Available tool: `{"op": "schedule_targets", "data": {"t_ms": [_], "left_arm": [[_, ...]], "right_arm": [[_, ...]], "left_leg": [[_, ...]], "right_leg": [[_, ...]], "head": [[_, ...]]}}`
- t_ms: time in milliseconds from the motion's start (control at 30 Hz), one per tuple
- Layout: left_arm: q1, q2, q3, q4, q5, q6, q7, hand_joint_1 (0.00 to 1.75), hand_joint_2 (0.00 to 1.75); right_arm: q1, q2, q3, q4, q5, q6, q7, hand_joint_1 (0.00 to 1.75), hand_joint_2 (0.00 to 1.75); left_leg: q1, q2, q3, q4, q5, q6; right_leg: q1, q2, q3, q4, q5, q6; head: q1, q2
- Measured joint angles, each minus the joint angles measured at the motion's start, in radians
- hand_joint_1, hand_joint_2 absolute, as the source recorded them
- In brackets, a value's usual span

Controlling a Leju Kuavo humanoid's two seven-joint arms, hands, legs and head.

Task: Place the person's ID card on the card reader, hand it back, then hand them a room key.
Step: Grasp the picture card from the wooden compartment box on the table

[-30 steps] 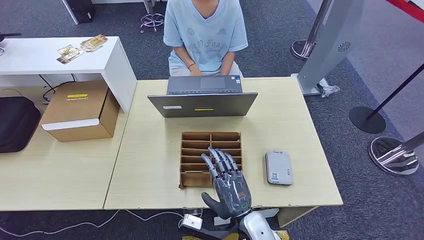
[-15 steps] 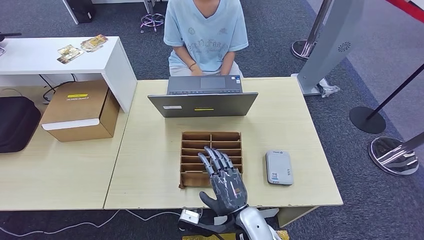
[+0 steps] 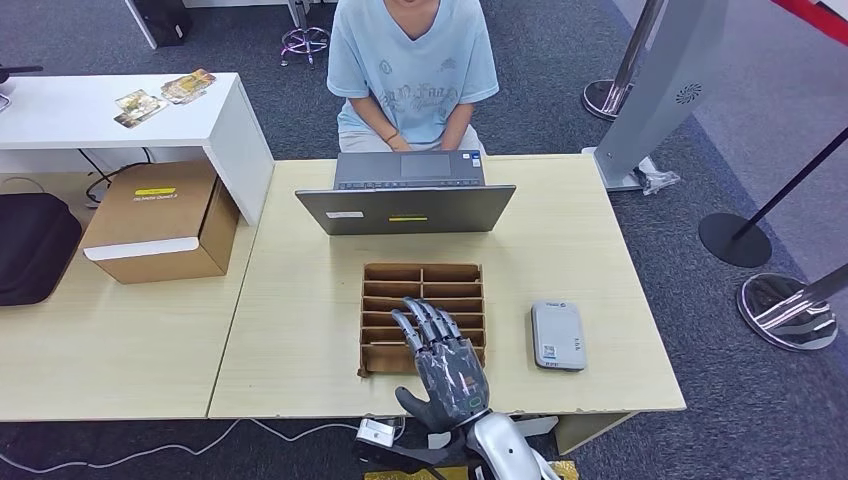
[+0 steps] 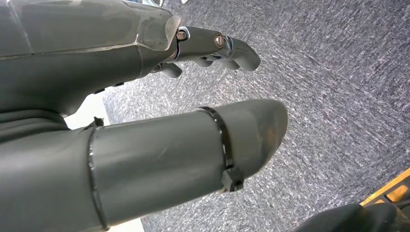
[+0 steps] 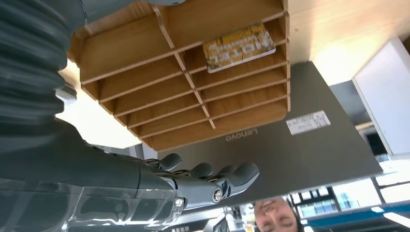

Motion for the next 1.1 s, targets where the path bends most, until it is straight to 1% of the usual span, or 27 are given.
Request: {"op": "schedule_targets", "data": {"t_ms": [167,400,767,1100], "left_arm": [[0.0,0.0,0.0,0.0,0.0,-0.001,0.01,0.0,0.0],[0.0,0.0,0.0,0.0,0.006,-0.001,0.011,0.0,0.0],[0.0,0.0,0.0,0.0,0.009,-0.004,0.011,0.0,0.0],[0.0,0.0,0.0,0.0,0.011,-0.02,0.026,0.0,0.0]], "right_arm": [[-0.004,0.003,0.01,0.015,0.02,0.032,0.043,0.0,1.75],[-0.013,0.004,0.021,0.028,0.099,0.032,0.108,0.0,1.75],[-0.022,0.008,0.023,0.036,0.12,0.036,0.125,0.0,1.75],[-0.048,0.029,0.023,0.065,0.12,0.077,0.137,0.0,1.75]], "left_leg": [[0.0,0.0,0.0,0.0,0.0,0.0],[0.0,0.0,0.0,0.0,0.0,0.0],[0.0,0.0,0.0,0.0,0.0,0.0],[0.0,0.0,0.0,0.0,0.0,0.0]], "right_leg": [[0.0,0.0,0.0,0.0,0.0,0.0],[0.0,0.0,0.0,0.0,0.0,0.0],[0.0,0.0,0.0,0.0,0.0,0.0],[0.0,0.0,0.0,0.0,0.0,0.0]], "head": [[0.0,0.0],[0.0,0.0],[0.0,0.0],[0.0,0.0]]}}
